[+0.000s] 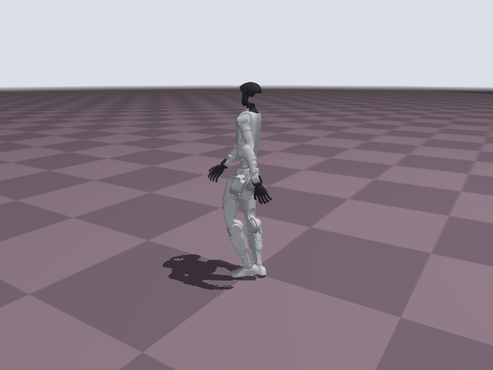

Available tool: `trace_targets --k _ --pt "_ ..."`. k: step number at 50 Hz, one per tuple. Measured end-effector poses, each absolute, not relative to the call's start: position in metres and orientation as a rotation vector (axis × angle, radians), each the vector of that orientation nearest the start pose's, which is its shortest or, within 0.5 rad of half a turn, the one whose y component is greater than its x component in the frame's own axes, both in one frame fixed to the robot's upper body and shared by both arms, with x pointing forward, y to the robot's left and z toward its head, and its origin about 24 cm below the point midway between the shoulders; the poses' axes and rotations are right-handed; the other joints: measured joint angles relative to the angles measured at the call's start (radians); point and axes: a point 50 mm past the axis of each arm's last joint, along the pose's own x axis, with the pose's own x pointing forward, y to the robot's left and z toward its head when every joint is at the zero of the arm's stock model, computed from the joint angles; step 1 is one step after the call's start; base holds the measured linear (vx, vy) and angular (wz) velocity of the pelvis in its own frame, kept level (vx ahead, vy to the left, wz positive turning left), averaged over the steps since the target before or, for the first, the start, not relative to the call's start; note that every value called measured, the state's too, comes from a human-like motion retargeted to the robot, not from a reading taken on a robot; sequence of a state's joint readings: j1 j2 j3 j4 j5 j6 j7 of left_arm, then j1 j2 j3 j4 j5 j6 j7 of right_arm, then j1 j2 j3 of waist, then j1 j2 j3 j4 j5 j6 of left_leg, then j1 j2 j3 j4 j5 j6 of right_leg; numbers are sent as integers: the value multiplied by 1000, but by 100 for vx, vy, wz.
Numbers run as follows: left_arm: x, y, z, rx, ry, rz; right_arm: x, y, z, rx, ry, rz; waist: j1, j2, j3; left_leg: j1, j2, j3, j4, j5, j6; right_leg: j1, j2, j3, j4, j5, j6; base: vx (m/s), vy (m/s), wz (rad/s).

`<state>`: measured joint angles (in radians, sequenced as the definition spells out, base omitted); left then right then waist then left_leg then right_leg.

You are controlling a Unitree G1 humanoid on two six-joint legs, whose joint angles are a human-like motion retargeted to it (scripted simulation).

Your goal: In place motions

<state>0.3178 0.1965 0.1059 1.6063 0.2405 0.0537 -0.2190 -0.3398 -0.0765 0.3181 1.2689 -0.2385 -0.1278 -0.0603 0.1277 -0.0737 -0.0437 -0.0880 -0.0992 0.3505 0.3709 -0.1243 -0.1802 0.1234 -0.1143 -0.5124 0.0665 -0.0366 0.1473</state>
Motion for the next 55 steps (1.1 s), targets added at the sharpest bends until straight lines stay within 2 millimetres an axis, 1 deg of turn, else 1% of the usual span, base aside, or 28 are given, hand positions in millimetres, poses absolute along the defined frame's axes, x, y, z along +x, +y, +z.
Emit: trace_targets --k 2,3,5,7,8,10,11,13,15,18,20,22,25,29,33,35,38,40,42,43,45,46,47,48,50,51,53,55 --pt "-108 219 -158 36 1922 -80 172 -168 -144 -557 909 312 -31 13 -20 100 5 92 -155 -148 57 -2 9 -45 52 7 15 23 19 99" --pt "-89 222 -163 67 1872 -94 147 -183 -153 -548 990 283 -55 19 -25 120 -10 69 -207 -170 92 -3 10 -85 92 41 28 17 22 116" --pt "-40 222 -172 116 1739 -117 98 -206 -165 -511 1155 210 -91 56 -6 116 7 -30 -232 -171 106 -56 -12 -165 289 226 49 2 19 80" --pt "36 218 -174 144 1515 -161 65 -224 -169 -430 1272 102 -109 56 98 138 33 -5 -220 -181 109 -185 -91 -107 589 416 32 -28 25 58" --pt "78 215 -169 154 1385 -194 52 -234 -169 -384 1317 33 -160 64 159 161 36 -16 -219 -189 127 -261 -107 -55 733 445 17 -50 29 117" --pt "163 208 -144 166 1132 -270 23 -252 -167 -296 1406 -93 -226 88 267 194 36 -45 -214 -197 159 -371 -206 -53 1022 391 -15 -45 43 102" --pt "198 202 -128 169 1015 -288 3 -258 -166 -256 1477 -125 -268 93 301 200 36 -67 -208 -195 175 -453 -235 -17 1144 372 -18 -23 46 107" --pt "257 196 -90 161 774 -257 -37 -269 -160 -204 1638 -165 -386 92 351 197 48 -113 -195 -187 202 -632 -262 54 1340 333 -21 -10 31 162" --pt "300 196 -46 134 537 -174 -73 -284 -147 -206 1801 -204 -526 78 364 183 55 -125 -196 -165 237 -825 -302 99 1478 272 -39 1 20 172" --pt "336 195 8 121 288 -117 -132 -300 -123 -190 1990 -351 -600 102 357 165 137 -41 -204 -126 248 -1048 -267 71 1519 193 -167 10 -1 62" --pt "349 195 36 127 179 -93 -157 -307 -110 -174 2045 -492 -609 109 360 156 174 -20 -193 -119 242 -1128 -229 45 1498 154 -238 4 -14 -35" --pt "356 195 53 136 125 -88 -171 -311 -101 -145 2043 -652 -602 108 351 154 184 -9 -188 -122 238 -1138 -210 29 1463 141 -275 8 -12 -62" --pt "358 193 56 138 124 -103 -175 -315 -97 -100 1985 -853 -557 97 318 159 160 2 -204 -131 230 -1063 -187 28 1399 160 -262 8 -8 -96" --pt "345 192 26 130 236 -111 -151 -311 -111 -49 1892 -868 -491 84 267 179 136 55 -242 -141 205 -801 -161 3 1230 227 -140 4 -9 -99" --pt "304 188 -36 147 458 -142 -116 -294 -132 -28 1833 -649 -372 81 197 194 124 108 -263 -151 164 -491 -68 0 918 295 -31 14 -18 -118" --pt "269 185 -73 149 612 -173 -99 -281 -143 -46 1812 -504 -310 76 149 195 113 128 -269 -158 143 -355 -6 42 717 316 8 20 -24 -100" --pt "200 184 -124 97 856 -188 -68 -259 -158 -139 1737 -303 -274 39 86 196 70 135 -273 -165 126 -160 58 140 384 361 52 18 -25 -35" --pt "151 188 -148 36 1002 -123 -40 -247 -166 -233 1668 -205 -269 13 54 192 44 154 -261 -163 113 -65 66 171 213 210 86 6 -19 -32" --pt "99 194 -166 -14 1164 -26 -9 -235 -171 -300 1588 -127 -240 4 33 172 44 194 -208 -144 84 -22 45 120 125 40 52 1 -19 -75" --pt "70 196 -173 -32 1257 14 6 -227 -173 -315 1547 -93 -224 0 27 155 49 201 -161 -119 68 -20 44 136 97 -9 23 4 -19 -81" --pt "14 195 -179 -62 1455 71 39 -213 -175 -321 1456 -20 -161 -23 33 98 82 273 22 0 29 -11 -4 123 72 -25 9 1 -18 -74" --pt "-3 194 -180 -81 1520 86 68 -204 -173 -309 1382 30 -157 -39 65 34 138 293 184 95 29 -17 -24 141 86 -24 19 -20 -24 -12" --pt "-19 193 -179 -101 1574 102 98 -195 -169 -303 1300 77 -147 -50 99 -35 191 298 340 178 46 -20 -39 152 96 -24 26 -38 -28 15" --pt "-32 193 -178 -125 1606 120 129 -185 -162 -307 1199 118 -123 -50 139 -116 239 271 484 239 97 -17 -43 149 98 -25 26 -42 -27 -23" --pt "-56 192 -176 -178 1649 160 195 -163 -137 -346 972 192 -88 -36 214 -300 315 176 777 207 83 -12 -23 160 94 -17 12 -42 -25 -48" --pt "-72 188 -173 -196 1689 149 223 -153 -122 -357 880 213 -70 -30 233 -390 382 164 905 183 101 -13 -7 164 89 -13 -6 -29 -22 -42" --pt "-107 181 -166 -209 1809 102 269 -134 -89 -352 712 221 0 -23 260 -568 483 153 1116 122 147 -18 16 184 77 -5 -47 -14 -16 -69" --pt "-144 174 -153 -192 1958 47 305 -117 -54 -313 551 223 106 -30 278 -743 534 147 1255 47 197 -35 18 234 73 4 -82 -3 -4 -128"
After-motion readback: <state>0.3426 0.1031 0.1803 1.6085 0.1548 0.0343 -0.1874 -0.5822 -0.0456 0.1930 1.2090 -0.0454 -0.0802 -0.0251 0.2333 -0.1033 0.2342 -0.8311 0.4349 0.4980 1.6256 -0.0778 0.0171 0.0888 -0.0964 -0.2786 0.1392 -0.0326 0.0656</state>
